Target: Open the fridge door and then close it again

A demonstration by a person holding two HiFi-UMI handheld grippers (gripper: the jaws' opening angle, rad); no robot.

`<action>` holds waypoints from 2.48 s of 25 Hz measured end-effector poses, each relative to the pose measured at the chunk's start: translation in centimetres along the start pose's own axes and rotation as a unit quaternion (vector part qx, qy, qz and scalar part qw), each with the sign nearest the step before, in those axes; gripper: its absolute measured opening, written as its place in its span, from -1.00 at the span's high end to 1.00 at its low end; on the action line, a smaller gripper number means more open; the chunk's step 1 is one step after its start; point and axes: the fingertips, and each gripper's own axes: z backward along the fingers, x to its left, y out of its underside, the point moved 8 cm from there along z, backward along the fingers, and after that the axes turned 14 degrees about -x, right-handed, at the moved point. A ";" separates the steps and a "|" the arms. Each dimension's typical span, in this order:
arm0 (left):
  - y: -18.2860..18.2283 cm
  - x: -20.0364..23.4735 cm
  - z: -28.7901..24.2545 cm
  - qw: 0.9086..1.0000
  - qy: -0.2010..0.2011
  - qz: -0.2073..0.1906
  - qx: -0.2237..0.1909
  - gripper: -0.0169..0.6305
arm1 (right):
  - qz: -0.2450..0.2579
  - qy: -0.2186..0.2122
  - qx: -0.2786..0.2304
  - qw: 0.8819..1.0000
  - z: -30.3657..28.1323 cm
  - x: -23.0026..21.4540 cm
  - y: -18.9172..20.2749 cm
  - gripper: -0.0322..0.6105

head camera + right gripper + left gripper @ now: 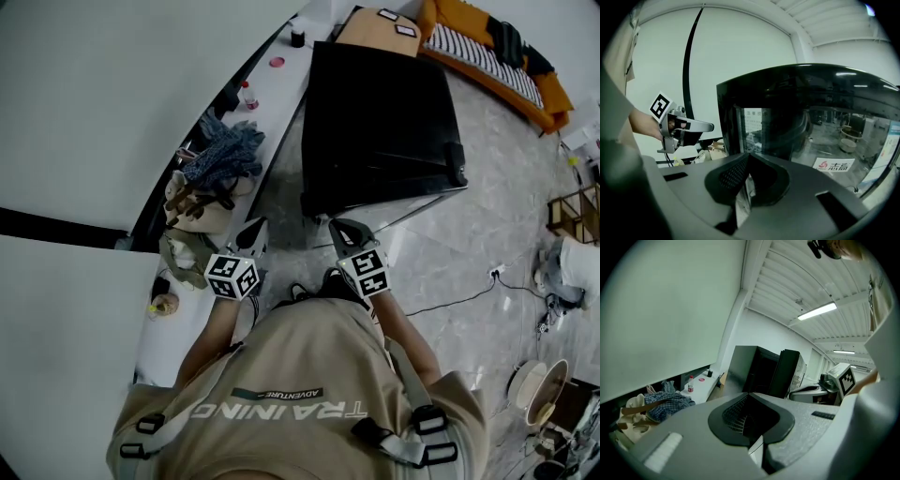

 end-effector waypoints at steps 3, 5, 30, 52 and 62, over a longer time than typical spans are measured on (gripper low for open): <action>-0.1 -0.1 -0.9 1.000 0.009 -0.004 0.002 0.95 | 0.000 -0.005 -0.004 1.000 -0.3 -0.3 0.0 0.91; -0.1 0.1 -1.4 1.000 0.009 -0.004 0.004 0.95 | -0.001 -0.012 -0.003 1.000 -0.6 -0.4 0.0 0.91; -1.3 1.4 -7.1 0.998 -0.056 -0.005 0.007 0.95 | -0.020 -0.088 -0.022 0.996 -5.4 -4.9 -0.8 0.91; -0.6 -0.4 -6.9 0.997 -0.075 -0.026 0.011 0.95 | -0.037 -0.102 -0.042 0.993 -5.8 -6.1 -0.3 0.91; 0.3 -1.1 -5.3 0.998 -0.058 -0.024 0.021 0.95 | -0.074 -0.071 -0.037 0.994 -4.5 -5.7 1.1 0.91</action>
